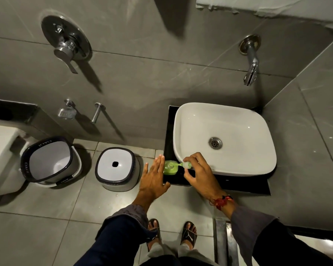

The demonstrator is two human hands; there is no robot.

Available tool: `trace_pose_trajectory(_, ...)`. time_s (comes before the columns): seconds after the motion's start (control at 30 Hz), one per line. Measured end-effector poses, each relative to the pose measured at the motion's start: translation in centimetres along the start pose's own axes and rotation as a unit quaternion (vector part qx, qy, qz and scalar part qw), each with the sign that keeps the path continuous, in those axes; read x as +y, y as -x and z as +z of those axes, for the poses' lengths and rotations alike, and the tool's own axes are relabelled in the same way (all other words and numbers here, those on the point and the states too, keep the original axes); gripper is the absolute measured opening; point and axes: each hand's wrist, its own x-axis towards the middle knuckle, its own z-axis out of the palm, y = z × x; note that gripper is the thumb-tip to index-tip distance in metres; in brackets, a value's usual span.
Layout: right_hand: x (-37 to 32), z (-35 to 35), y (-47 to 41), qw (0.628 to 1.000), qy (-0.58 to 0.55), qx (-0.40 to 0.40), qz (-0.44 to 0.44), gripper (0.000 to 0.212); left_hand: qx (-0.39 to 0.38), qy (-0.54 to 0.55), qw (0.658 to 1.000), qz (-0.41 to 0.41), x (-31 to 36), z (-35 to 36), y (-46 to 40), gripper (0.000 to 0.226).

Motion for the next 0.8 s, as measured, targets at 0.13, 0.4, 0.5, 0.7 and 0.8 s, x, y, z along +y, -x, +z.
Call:
trace_pose_trajectory(0.13, -0.4, 0.6, -0.9, 1.000, 0.014, -0.024, 0.009, 0.028, 0.004, 0.010, 1.000, -0.003, 0.0, -0.1, -0.1, 0.106)
trace_pose_trajectory(0.4, -0.8, 4.1, -3.2, 0.993, 0.053, -0.094, 0.037, 0.030, 0.007, 0.015, 1.000, 0.008, 0.5, 0.3, -0.4, 0.101)
trace_pose_trajectory(0.5, -0.7, 5.1, -3.6, 0.988, 0.079, -0.119, 0.060, 0.028, 0.009, 0.020, 1.000, 0.008, 0.6, 0.5, -0.2, 0.102)
trace_pose_trajectory(0.7, -1.0, 5.8, -4.2, 0.978, 0.135, -0.138, 0.076, 0.035, -0.001, 0.001, 1.000, 0.008, 0.9, 0.7, -0.5, 0.100)
trace_pose_trajectory(0.8, -1.6, 5.8, -3.9, 0.982, 0.148, -0.116, 0.033, 0.041, -0.004, -0.012, 1.000, 0.008, 0.8, 0.7, -0.6, 0.098)
